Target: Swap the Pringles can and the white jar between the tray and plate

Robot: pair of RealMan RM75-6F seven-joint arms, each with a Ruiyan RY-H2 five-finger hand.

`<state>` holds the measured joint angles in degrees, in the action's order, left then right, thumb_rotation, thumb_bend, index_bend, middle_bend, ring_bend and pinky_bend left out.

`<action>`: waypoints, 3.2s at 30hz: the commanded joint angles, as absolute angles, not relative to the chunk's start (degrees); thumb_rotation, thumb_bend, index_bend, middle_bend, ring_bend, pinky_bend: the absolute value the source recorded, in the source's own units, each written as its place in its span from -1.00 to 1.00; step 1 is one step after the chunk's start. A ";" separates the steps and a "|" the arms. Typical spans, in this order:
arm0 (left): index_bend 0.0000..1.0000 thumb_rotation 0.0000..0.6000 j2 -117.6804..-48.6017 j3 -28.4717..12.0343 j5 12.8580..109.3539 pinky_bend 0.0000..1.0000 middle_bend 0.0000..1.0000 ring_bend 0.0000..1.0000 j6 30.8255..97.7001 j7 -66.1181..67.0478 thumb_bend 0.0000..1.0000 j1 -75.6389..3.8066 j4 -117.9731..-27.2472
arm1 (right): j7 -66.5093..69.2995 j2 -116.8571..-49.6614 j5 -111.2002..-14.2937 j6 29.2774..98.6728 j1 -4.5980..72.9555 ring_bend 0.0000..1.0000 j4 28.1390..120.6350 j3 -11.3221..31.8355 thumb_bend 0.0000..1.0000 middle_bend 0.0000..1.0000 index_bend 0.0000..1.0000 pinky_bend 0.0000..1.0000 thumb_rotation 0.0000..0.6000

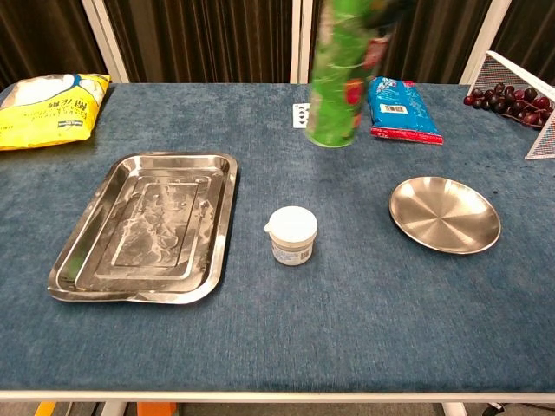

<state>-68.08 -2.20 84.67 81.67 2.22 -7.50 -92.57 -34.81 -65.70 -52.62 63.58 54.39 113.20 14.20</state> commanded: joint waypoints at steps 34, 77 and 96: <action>-0.67 1.00 -69.63 -1.46 85.05 -0.46 -0.71 -0.85 79.79 3.96 -0.88 -8.94 -92.88 | -21.19 -62.24 -72.60 66.42 34.65 -1.00 109.88 3.22 -0.98 -0.87 -0.99 -0.76 1.00; -0.67 1.00 -90.33 -7.07 90.31 -0.46 -0.69 -0.85 55.28 13.72 -0.88 -35.00 -93.99 | 5.98 -57.49 -83.48 88.41 11.06 -1.00 98.75 3.53 -1.00 -1.00 -1.00 -1.00 1.00; -0.58 1.00 -100.70 -7.15 89.45 -0.32 -0.58 -0.73 50.53 13.17 -0.78 -43.86 -82.30 | 10.16 -58.17 -82.37 86.67 9.13 -1.00 95.20 5.20 -1.00 -1.00 -1.00 -1.00 1.00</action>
<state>-100.37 -7.19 89.51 50.68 13.35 -43.53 -82.67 10.10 -58.17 -82.41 86.68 9.19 95.25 5.15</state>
